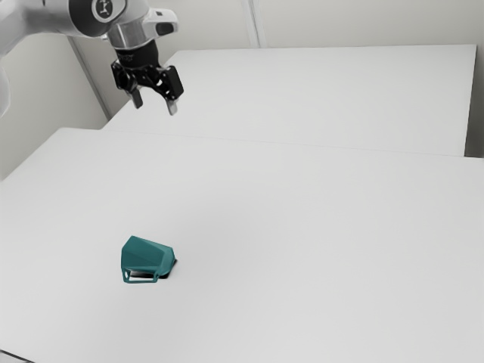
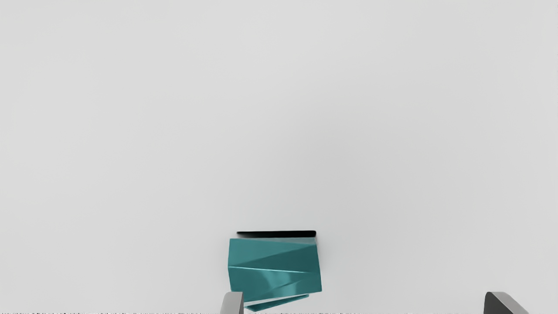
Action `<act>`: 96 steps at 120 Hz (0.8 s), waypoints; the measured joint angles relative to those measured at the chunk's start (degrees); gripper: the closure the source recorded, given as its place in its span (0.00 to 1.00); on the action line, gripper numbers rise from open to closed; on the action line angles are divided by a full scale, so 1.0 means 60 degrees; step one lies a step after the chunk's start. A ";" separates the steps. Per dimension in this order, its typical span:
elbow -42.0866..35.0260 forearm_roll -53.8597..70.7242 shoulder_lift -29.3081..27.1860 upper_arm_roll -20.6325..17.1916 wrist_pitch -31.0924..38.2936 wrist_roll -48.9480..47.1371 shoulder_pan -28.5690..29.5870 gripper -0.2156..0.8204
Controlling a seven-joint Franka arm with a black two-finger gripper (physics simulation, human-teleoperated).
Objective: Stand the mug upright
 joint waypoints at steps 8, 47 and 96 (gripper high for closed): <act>-0.0001 -0.0042 0.0006 0.0007 -0.0126 -0.0013 -0.0002 0.21; -0.0432 -0.0496 0.0291 0.1065 -0.0329 -0.0104 -0.0017 0.21; -0.2019 -0.2471 0.0462 0.3287 -0.0223 0.0096 0.0042 0.21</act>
